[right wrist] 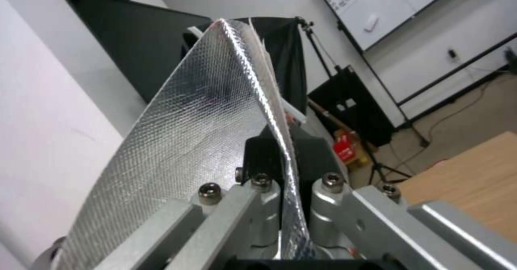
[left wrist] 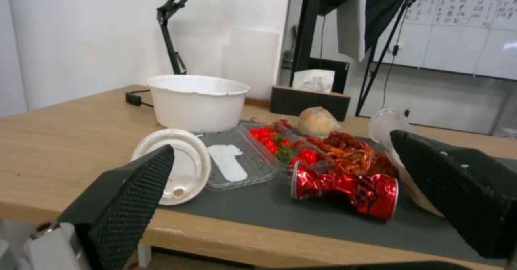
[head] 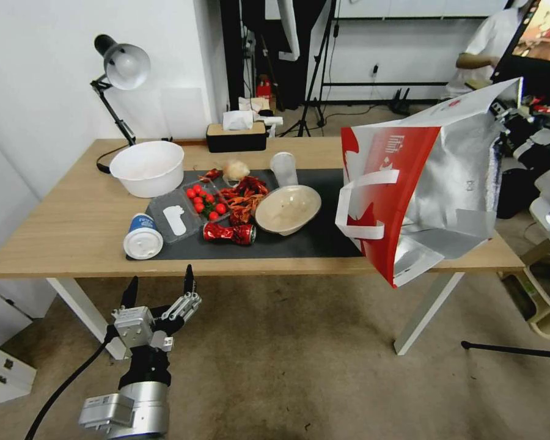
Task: Pick up the food delivery bag from the floor and place it on the table.
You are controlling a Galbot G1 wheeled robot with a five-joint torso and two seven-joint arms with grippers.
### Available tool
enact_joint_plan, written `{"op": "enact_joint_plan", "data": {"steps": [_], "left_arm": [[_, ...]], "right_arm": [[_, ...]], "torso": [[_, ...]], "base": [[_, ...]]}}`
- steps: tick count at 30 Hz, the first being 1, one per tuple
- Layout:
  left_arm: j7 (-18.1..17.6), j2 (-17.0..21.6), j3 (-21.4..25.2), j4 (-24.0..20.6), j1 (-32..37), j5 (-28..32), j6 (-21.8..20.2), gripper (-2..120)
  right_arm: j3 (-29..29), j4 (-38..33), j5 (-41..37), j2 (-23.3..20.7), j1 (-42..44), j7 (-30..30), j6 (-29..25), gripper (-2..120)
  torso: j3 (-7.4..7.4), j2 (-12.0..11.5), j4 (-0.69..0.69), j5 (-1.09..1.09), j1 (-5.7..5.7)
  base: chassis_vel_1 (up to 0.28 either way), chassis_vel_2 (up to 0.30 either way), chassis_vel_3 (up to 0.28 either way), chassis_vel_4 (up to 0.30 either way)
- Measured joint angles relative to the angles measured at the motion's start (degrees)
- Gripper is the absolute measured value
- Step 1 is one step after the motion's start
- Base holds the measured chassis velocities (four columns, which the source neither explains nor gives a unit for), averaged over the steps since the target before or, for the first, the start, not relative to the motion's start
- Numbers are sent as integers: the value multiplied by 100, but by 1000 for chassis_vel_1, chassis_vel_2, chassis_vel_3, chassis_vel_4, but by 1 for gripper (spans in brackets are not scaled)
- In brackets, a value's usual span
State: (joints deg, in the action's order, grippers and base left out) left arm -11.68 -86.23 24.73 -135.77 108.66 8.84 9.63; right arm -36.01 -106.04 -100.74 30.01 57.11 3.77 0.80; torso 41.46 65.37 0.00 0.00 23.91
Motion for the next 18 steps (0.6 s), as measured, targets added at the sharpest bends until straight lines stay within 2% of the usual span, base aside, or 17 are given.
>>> {"op": "enact_joint_plan", "data": {"steps": [18], "left_arm": [[24,-10,-17,0,18,-21,71,100]], "right_arm": [[53,288,236,3,-106,446,277,0]], "torso": [[0,0,0,0,0]], "base": [[0,0,0,0]]}}
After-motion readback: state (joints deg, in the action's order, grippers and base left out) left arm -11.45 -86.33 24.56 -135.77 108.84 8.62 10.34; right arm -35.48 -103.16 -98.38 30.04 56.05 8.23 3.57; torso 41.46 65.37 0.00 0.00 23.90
